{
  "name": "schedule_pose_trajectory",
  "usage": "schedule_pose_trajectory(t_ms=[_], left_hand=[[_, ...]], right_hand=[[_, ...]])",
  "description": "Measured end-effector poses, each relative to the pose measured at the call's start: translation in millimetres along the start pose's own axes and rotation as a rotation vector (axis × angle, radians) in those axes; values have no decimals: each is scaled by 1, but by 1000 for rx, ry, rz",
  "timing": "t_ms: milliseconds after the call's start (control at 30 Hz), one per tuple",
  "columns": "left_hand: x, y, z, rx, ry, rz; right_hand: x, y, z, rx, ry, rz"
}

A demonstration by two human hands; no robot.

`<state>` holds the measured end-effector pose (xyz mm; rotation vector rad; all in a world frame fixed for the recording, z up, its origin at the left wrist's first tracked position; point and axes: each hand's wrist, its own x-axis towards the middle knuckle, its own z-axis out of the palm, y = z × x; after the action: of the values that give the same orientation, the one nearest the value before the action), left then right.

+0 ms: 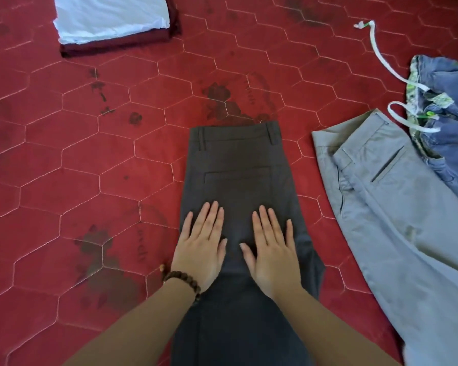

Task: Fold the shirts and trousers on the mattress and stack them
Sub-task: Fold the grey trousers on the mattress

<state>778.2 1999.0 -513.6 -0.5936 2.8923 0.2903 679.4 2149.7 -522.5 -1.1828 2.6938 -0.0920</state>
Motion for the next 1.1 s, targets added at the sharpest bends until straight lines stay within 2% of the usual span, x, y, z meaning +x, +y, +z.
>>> schedule_pose_trajectory(t_ms=[133, 267, 433, 533, 833, 967, 1100], left_hand=[[-27, 3, 6, -24, -1, -40], [-64, 17, 13, -16, -43, 16], [-114, 40, 26, -53, -96, 91], [-144, 41, 32, -58, -125, 119], [-196, 17, 39, -60, -119, 85], [-201, 18, 36, -53, -127, 73], [-190, 19, 33, -25, -128, 138]], right_hand=[[-41, 24, -1, -67, -10, 94], [-79, 10, 0, -55, -23, 182], [-137, -35, 18, 21, -49, 7], [-164, -40, 25, 18, -74, 14], [-206, -8, 18, -36, -118, 270], [-205, -9, 13, -48, -105, 239], [-185, -10, 10, -60, -98, 62]])
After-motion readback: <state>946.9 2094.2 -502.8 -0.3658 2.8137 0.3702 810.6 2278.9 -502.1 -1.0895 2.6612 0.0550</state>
